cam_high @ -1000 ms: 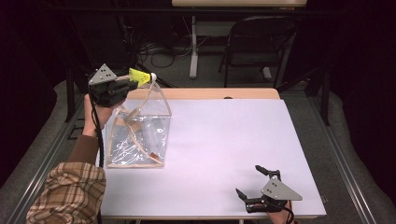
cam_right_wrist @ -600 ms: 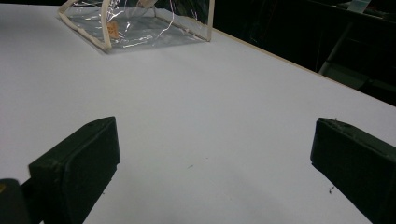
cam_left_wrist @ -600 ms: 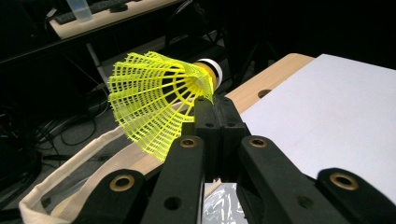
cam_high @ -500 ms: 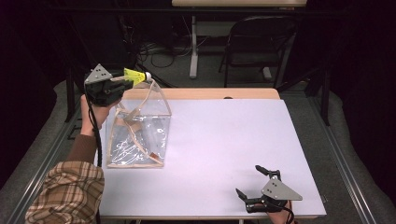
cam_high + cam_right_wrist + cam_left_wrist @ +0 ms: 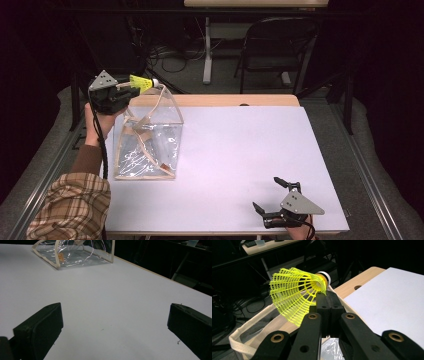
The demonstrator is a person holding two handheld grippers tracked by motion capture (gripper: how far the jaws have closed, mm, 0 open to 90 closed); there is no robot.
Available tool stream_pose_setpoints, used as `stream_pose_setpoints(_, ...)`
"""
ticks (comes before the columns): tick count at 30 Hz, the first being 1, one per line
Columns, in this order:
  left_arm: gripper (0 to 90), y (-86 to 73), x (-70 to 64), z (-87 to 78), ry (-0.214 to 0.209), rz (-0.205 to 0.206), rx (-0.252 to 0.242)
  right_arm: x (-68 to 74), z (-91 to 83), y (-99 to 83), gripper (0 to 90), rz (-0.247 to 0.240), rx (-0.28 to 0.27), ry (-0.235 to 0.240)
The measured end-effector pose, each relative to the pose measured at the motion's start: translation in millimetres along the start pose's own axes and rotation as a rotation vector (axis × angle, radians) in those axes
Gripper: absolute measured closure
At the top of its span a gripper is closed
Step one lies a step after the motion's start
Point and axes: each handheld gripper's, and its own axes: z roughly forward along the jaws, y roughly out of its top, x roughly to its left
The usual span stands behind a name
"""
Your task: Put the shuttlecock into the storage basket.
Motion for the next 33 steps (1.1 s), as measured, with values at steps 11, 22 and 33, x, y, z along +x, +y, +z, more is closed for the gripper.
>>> stream_pose_setpoints(11,90.0,-6.6,5.1,2.5,0.010,-0.016,0.018,-0.4,0.7,-0.4,0.0,0.001,0.005,0.006)
stream_pose_setpoints(22,90.0,-13.3,9.2,7.1,0.014,-0.030,0.038,-0.3,0.8,-0.4,0.0,0.000,0.007,0.004)
stream_pose_setpoints(33,90.0,-18.4,10.4,11.2,0.016,-0.034,0.057,-0.1,1.0,-0.4,0.0,-0.002,0.010,0.004)
